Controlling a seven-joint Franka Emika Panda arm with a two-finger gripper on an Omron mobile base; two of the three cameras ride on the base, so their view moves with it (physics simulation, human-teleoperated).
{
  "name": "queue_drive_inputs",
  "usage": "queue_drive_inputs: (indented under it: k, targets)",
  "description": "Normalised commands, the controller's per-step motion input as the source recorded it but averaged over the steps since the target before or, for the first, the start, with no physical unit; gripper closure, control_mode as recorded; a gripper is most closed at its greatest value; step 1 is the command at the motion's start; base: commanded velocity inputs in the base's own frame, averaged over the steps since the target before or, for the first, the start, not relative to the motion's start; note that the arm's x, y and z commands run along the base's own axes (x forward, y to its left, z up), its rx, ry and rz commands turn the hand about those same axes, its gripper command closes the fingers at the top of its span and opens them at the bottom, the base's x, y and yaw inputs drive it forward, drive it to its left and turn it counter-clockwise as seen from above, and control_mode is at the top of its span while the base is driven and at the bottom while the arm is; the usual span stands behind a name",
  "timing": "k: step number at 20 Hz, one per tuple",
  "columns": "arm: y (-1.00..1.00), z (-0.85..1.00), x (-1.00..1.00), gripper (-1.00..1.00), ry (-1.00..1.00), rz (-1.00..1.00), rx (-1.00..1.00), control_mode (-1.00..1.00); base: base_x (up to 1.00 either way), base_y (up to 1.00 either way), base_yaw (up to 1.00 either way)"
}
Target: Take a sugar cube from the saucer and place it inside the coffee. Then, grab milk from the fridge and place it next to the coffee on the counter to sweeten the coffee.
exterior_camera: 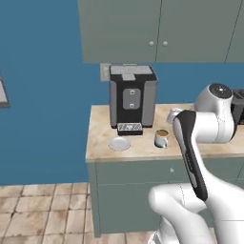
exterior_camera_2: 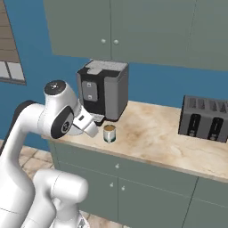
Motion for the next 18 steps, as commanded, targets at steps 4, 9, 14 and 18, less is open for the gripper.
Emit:
queue_drive_inputs:
  k: [4,9,14,18]
  targets:
    - [0.0,0.0,0.0,-1.0,0.0,0.0,0.0,1.0,-0.02,-0.38,-0.07]
    - [0.0,0.0,0.0,-1.0,0.0,0.0,0.0,1.0,0.0,-0.3,-0.53]
    - [0.0,0.0,0.0,-1.0,0.0,0.0,0.0,1.0,0.0,-0.05,-0.91]
    - [0.0,0.0,0.0,-1.0,0.0,0.0,0.0,1.0,0.0,0.0,-0.95]
